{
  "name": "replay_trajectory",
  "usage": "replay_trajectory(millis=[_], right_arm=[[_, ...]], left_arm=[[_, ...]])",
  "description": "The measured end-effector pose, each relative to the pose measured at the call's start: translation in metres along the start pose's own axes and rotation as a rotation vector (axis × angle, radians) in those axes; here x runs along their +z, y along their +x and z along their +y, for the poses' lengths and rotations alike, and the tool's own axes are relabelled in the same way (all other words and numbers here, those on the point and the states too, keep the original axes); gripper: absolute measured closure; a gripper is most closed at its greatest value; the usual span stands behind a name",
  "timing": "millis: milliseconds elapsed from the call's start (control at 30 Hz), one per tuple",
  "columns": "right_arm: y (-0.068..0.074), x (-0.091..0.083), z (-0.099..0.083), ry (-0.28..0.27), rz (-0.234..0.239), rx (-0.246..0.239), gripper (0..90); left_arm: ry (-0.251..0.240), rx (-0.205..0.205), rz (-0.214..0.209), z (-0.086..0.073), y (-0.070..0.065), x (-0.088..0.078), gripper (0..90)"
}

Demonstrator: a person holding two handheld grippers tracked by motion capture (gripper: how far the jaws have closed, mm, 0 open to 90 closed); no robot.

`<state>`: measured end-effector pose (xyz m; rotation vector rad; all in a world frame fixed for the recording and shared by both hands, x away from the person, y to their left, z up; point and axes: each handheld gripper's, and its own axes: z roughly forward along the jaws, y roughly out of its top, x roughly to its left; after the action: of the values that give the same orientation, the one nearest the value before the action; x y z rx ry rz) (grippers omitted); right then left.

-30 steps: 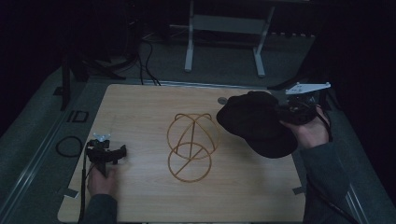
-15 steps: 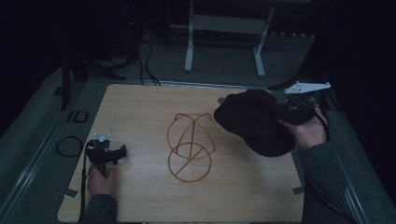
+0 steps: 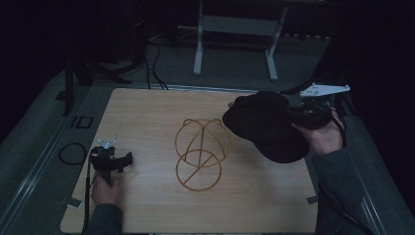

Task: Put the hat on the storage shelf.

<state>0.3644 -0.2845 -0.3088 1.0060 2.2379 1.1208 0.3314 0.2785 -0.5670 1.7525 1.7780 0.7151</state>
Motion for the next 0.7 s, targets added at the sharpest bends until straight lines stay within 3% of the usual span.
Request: replay_trajectory(millis=[700], right_arm=[[0.006,-0.009,0.012,-0.049,0.008,-0.019,84.1]], left_arm=[[0.0,0.0,0.0,0.0,0.0,0.0,10.8]])
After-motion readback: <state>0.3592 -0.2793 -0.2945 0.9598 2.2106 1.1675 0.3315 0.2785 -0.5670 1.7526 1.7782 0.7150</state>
